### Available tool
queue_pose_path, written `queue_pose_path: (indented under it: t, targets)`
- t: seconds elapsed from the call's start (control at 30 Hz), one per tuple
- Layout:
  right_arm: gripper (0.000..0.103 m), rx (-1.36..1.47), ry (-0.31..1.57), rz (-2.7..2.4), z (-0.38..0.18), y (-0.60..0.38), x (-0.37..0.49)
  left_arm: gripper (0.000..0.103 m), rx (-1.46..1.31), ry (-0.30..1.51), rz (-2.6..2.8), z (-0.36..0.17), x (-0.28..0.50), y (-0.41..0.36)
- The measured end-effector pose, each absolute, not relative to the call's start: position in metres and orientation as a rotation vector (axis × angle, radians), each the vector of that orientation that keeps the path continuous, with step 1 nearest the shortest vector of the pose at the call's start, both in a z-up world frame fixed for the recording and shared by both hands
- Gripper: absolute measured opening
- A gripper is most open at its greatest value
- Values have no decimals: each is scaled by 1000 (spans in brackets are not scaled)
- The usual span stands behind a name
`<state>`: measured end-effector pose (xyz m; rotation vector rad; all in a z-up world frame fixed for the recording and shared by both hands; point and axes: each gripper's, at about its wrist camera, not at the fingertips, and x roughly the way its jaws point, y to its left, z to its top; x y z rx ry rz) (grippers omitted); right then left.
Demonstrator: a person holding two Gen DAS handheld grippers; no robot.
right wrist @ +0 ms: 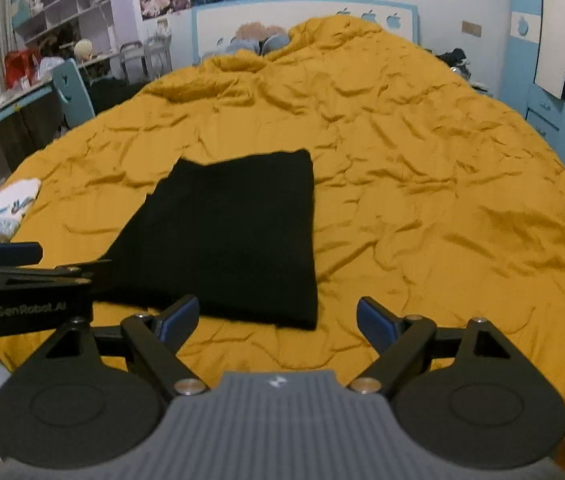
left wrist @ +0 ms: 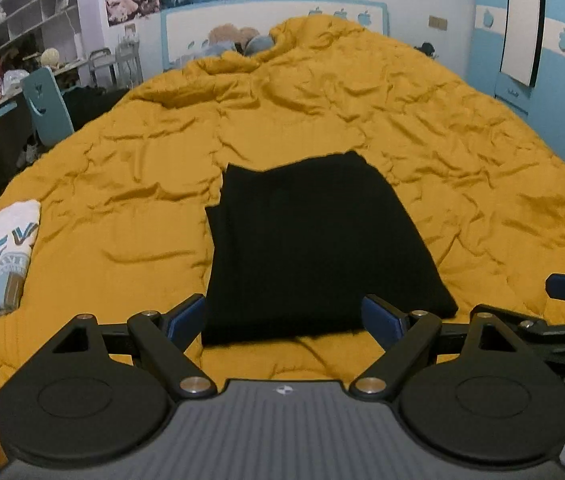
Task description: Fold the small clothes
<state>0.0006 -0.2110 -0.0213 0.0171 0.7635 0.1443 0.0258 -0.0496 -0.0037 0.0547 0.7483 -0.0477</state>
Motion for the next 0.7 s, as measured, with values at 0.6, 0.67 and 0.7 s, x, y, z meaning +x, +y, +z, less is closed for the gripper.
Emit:
queue_pose_path:
  t: [0.6, 0.67, 0.7]
  targets:
    - [82, 1, 790, 160, -23, -205, 10, 101, 45, 779, -40, -7, 26, -49]
    - [82, 2, 788, 156, -24, -205, 10, 101, 46, 779, -40, -7, 26, -49]
    - [82, 2, 787, 155, -23, -205, 10, 101, 45, 779, -39, -7, 26, -49]
